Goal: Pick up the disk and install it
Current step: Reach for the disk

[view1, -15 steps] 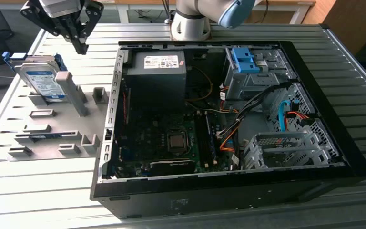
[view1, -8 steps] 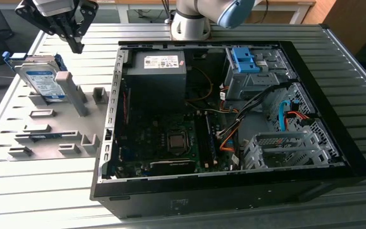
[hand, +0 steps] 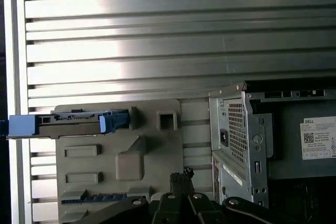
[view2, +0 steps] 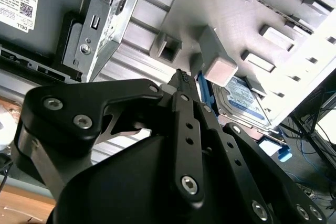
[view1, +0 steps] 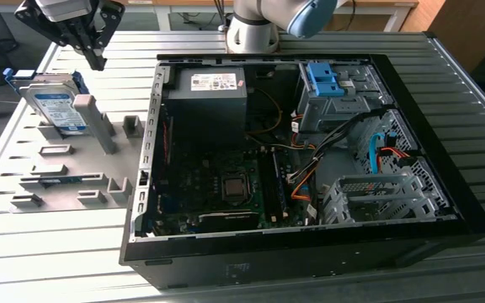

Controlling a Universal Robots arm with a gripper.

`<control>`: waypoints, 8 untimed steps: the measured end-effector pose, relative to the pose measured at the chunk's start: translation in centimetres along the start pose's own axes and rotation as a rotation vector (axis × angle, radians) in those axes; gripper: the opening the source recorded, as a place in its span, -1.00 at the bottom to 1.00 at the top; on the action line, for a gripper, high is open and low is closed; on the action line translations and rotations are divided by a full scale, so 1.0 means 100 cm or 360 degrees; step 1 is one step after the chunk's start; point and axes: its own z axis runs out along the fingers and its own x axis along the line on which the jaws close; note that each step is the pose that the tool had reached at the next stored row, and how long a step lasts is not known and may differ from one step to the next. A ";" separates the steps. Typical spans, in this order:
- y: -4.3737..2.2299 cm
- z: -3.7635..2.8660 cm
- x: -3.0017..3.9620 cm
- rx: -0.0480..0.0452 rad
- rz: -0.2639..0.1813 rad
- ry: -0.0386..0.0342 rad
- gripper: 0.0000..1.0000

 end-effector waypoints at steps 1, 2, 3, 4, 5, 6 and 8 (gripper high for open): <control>0.0002 0.0002 0.0008 0.0000 0.0000 0.0000 -0.79; 0.0004 0.0002 0.0014 0.0000 0.0000 0.0001 -0.79; 0.0005 0.0004 0.0022 0.0000 0.0000 0.0002 -0.79; 0.0006 0.0005 0.0030 0.0000 0.0000 0.0002 -0.79; 0.0008 0.0007 0.0039 0.0000 0.0000 0.0003 -0.79; 0.0009 0.0008 0.0047 0.0000 0.0000 0.0003 -0.79; 0.0012 0.0010 0.0067 0.0000 0.0000 0.0003 -0.79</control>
